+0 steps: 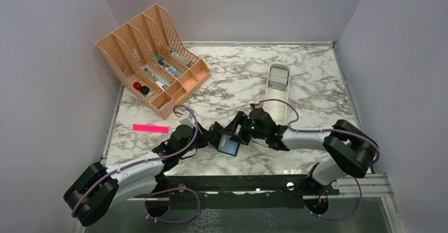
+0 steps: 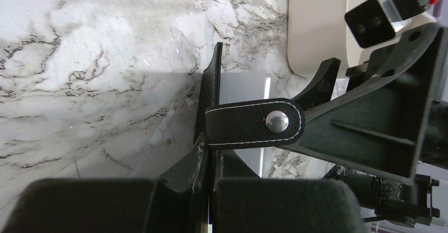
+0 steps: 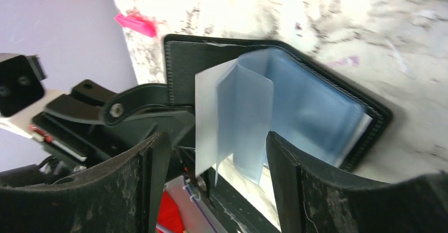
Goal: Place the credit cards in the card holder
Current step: Turn over the card slot in the card holder.
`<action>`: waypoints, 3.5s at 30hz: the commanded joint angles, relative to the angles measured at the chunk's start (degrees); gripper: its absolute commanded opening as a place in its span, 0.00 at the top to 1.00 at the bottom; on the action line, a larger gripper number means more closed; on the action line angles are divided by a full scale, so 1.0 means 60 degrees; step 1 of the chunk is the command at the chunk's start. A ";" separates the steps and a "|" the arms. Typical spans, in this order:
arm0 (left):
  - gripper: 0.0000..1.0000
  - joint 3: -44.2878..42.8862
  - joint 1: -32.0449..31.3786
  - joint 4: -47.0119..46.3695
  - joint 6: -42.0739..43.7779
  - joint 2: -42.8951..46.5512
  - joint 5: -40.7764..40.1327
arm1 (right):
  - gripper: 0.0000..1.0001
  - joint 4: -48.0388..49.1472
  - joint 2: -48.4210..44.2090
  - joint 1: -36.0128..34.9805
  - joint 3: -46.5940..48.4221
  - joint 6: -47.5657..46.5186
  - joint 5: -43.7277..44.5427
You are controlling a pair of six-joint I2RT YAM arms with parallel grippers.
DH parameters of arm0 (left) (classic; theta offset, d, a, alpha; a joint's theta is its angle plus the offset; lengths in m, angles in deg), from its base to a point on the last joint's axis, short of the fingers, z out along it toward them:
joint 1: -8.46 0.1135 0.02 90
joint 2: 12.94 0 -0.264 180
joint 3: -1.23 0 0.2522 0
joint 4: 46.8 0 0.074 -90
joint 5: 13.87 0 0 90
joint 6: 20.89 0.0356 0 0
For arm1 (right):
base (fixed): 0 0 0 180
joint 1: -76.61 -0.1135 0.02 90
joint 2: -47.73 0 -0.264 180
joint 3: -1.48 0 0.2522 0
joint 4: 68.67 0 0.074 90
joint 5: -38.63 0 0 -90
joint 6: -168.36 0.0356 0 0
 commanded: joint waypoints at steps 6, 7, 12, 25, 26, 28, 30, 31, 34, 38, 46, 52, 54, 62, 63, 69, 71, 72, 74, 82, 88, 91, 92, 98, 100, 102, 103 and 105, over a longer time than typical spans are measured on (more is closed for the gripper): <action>0.99 0.0068 -0.0072 -0.0230 0.0052 0.0151 0.0091 | 0.29 0.1775 0.0504 -0.0086 0.0567 -0.0340 -0.0775; 0.98 0.0053 -0.0079 -0.0230 0.0031 0.0145 0.0132 | 0.30 0.1842 0.0594 -0.0090 0.0614 -0.0301 -0.0847; 0.86 0.0020 -0.0078 -0.0231 -0.0064 0.0192 0.0374 | 0.30 0.2271 0.0852 -0.0090 0.0783 -0.0308 -0.0978; 0.50 0.0184 -0.0074 -0.0193 0.0273 0.0974 0.0797 | 0.31 0.2993 0.1898 -0.0090 0.1313 0.0119 -0.1436; 0.50 0.0194 -0.0079 -0.0187 0.0302 0.0951 0.0795 | 0.31 0.2958 0.1922 -0.0090 0.1375 0.0110 -0.1439; 0.50 0.0178 -0.0077 -0.0186 0.0407 0.0847 0.0794 | 0.31 0.2932 0.1937 -0.0090 0.1424 0.0111 -0.1403; 0.50 0.0118 -0.0080 -0.0172 0.0540 0.0713 0.0820 | 0.32 0.2918 0.1909 -0.0090 0.1388 0.0120 -0.1342; 0.51 0.0076 -0.0078 -0.0141 0.0639 0.0655 0.0825 | 0.32 0.2890 0.1887 -0.0090 0.1377 0.0119 -0.1304; 0.54 -0.0068 -0.0080 0.0061 0.0884 0.0472 0.0741 | 0.32 0.2663 0.1843 -0.0090 0.1384 0.0094 -0.1166; 0.62 -0.0243 -0.0073 0.0457 0.1244 0.0359 0.0508 | 0.32 0.2285 0.1856 -0.0090 0.1535 -0.0055 -0.1079; 0.77 -0.0536 -0.0080 0.1097 0.1746 0.0299 -0.0031 | 0.32 0.1839 0.1681 -0.0090 0.1604 -0.0350 -0.0874; 0.70 -0.0876 -0.0072 0.1666 0.1905 0.0167 -0.0085 | 0.32 0.1378 0.1527 -0.0090 0.1698 -0.0508 -0.0678; 0.66 -0.0975 -0.0077 0.1837 0.1997 0.0207 -0.0141 | 0.32 0.1446 0.1644 -0.0090 0.1750 -0.0468 -0.0774; 0.60 -0.1262 -0.0076 0.2572 0.2387 0.0375 -0.0657 | 0.33 0.1673 0.1943 -0.0090 0.1947 -0.0342 -0.0905; 0.60 -0.1272 -0.0069 0.2623 0.2459 0.0357 -0.0704 | 0.33 0.1698 0.1942 -0.0090 0.1951 -0.0352 -0.0885; 0.70 -0.1377 -0.0068 0.2766 0.2660 0.0178 -0.0887 | 0.34 0.1645 0.1963 -0.0090 0.1969 -0.0328 -0.0882; 0.76 -0.1399 -0.0080 0.2771 0.2737 0.0171 -0.0947 | 0.34 0.1524 0.1894 -0.0090 0.1913 -0.0402 -0.0824; 0.81 -0.1401 -0.0073 0.2749 0.2743 0.0168 -0.0978 | 0.34 0.1397 0.1810 -0.0090 0.1882 -0.0477 -0.0745; 0.93 -0.1401 -0.0080 0.2667 0.2699 0.0208 -0.0922 | 0.34 0.1230 0.1502 -0.0090 0.1773 -0.0878 -0.0571; 1.00 -0.0593 -0.0075 0.0637 0.0819 0.0600 0.0319 | 0.29 -0.1430 -0.0384 -0.0090 0.2121 -0.3785 -0.0079; 1.00 -0.0404 -0.0164 -0.0268 -0.0158 0.0101 0.0264 | 0.32 -0.3311 -0.1521 -0.0090 0.1960 -0.4987 0.0189; 1.00 -0.0201 -0.0256 -0.0810 -0.0767 -0.0435 0.0235 | 0.44 -0.3896 -0.1924 -0.0090 0.1703 -0.5065 0.0591; 1.00 -0.0167 -0.0300 -0.0889 -0.0923 -0.0600 0.0219 | 0.49 -0.4085 -0.1982 -0.0090 0.1629 -0.5059 0.0799; 0.85 -0.0237 -0.0582 -0.0876 -0.1033 -0.1446 0.0504 | 0.59 -0.4144 -0.1464 -0.0090 0.1353 -0.5050 0.0707; 0.82 -0.0136 -0.0627 -0.0860 -0.1112 -0.1541 0.0493 | 0.60 -0.4066 -0.1124 -0.0090 0.1410 -0.5034 0.0537; 0.78 -0.0066 -0.0684 -0.0828 -0.1105 -0.1515 0.0363 | 0.61 -0.3861 -0.0866 -0.0090 0.1398 -0.5038 0.0316; 0.77 -0.0055 -0.0705 -0.0779 -0.1062 -0.1462 0.0314 | 0.61 -0.3753 -0.0742 -0.0090 0.1393 -0.5012 0.0227; 0.74 -0.0066 -0.0738 -0.0537 -0.0918 -0.1278 0.0136 | 0.62 -0.3551 -0.0502 -0.0103 0.1388 -0.4987 0.0050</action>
